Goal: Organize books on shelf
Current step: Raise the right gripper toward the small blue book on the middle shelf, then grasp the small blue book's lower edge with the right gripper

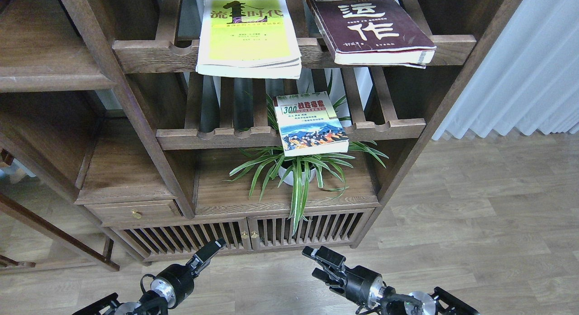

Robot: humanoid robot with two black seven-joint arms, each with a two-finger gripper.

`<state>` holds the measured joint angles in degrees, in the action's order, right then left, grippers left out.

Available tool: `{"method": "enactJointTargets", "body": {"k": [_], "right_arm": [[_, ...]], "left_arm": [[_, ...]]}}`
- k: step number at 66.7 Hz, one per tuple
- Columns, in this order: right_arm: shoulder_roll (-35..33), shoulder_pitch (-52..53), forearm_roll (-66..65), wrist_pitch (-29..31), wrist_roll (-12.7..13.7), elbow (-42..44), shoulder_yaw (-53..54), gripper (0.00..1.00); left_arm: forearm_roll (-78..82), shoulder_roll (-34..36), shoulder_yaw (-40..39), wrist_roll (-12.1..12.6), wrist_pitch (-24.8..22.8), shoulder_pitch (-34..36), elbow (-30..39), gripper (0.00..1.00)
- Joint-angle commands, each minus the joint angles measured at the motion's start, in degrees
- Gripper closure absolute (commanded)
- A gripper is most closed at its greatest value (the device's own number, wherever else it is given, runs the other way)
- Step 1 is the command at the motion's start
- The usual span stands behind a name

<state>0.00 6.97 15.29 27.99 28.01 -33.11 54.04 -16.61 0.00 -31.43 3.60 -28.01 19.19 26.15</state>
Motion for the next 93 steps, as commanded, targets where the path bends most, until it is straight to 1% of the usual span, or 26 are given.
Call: {"method": "enactJointTargets", "body": {"k": [1,16,29,45,51,63,72,78,85,93], "right_arm": [[0.0,0.0,-0.1,0.0,0.0,0.0,0.0,0.00],[0.0,0.1,-0.2,0.0,0.0,0.2,-0.4,0.00],[0.0,1.4,-0.1,0.0,0.0,0.1,-0.3,0.00],[0.0,8.2,0.0,0.0,0.0,-0.4,0.0,0.00],[0.0,10.3,0.4,0.0,0.0,-2.1,2.6,0.00],[0.0,9.8,0.4,0.0,0.0,-5.5,6.9,0.00],[0.0,8.1,0.5,0.0,0.0,-10.7,11.0,0.00],[0.0,7.1,0.4,0.0,0.0,-15.8,13.3,0.00],[0.0,6.3,0.4,0.0,0.0,-19.2,13.9,0.00],[0.0,6.3,0.2,0.0,0.0,-19.9,13.8,0.00]], "left_arm": [[0.0,0.0,-0.1,-0.1,0.0,0.1,-0.1,0.00],[0.0,0.0,0.2,0.5,0.0,-0.9,-0.1,0.00],[-0.1,0.0,0.2,-1.0,0.0,-1.3,-0.4,0.00],[-0.1,0.0,0.2,-1.1,0.0,-1.7,-0.6,0.00],[-0.1,0.0,-0.2,-1.2,0.0,-2.9,-0.6,0.00],[-0.1,0.0,-0.5,-1.4,0.0,-4.1,-0.7,0.00],[-0.1,0.0,-0.5,-1.5,0.0,-5.1,-0.7,0.00],[-0.2,0.0,-0.5,-1.5,0.0,-5.7,-0.7,0.00],[-0.2,0.0,-0.6,-1.5,0.0,-6.2,-0.7,0.00],[-0.1,0.0,-0.6,-1.5,0.0,-6.5,-0.7,0.00]]}}
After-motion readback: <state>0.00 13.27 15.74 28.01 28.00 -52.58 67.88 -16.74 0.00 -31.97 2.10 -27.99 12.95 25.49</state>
